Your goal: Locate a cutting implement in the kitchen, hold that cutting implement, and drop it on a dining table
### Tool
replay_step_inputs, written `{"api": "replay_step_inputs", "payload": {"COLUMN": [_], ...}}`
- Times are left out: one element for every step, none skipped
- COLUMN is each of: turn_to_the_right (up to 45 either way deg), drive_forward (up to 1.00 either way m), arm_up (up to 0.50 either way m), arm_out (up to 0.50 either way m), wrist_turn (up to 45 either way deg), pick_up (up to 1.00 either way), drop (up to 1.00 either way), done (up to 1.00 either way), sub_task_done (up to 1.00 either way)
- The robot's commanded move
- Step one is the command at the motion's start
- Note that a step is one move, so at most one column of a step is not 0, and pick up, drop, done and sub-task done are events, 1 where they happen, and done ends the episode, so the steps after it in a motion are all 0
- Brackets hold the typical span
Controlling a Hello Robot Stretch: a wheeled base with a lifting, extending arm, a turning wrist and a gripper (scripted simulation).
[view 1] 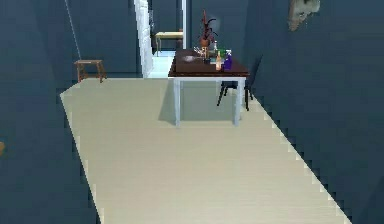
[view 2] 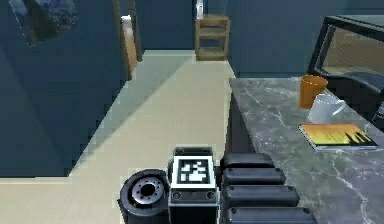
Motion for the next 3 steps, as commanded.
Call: {"api": "replay_step_inputs", "payload": {"turn_to_the_right": [18.0,0.0,-36.0], "drive_forward": [0.0,0.4,0.0], "arm_up": [0.0,0.0,0.0], "arm_out": [0.0,0.0,0.0], "wrist_turn": [0.0,0.0,0.0], "pick_up": [0.0,0.0,0.0], "drop": [0.0,0.0,0.0], "done": [0.0,0.0,0.0], "sub_task_done": [0.0,0.0,0.0]}}
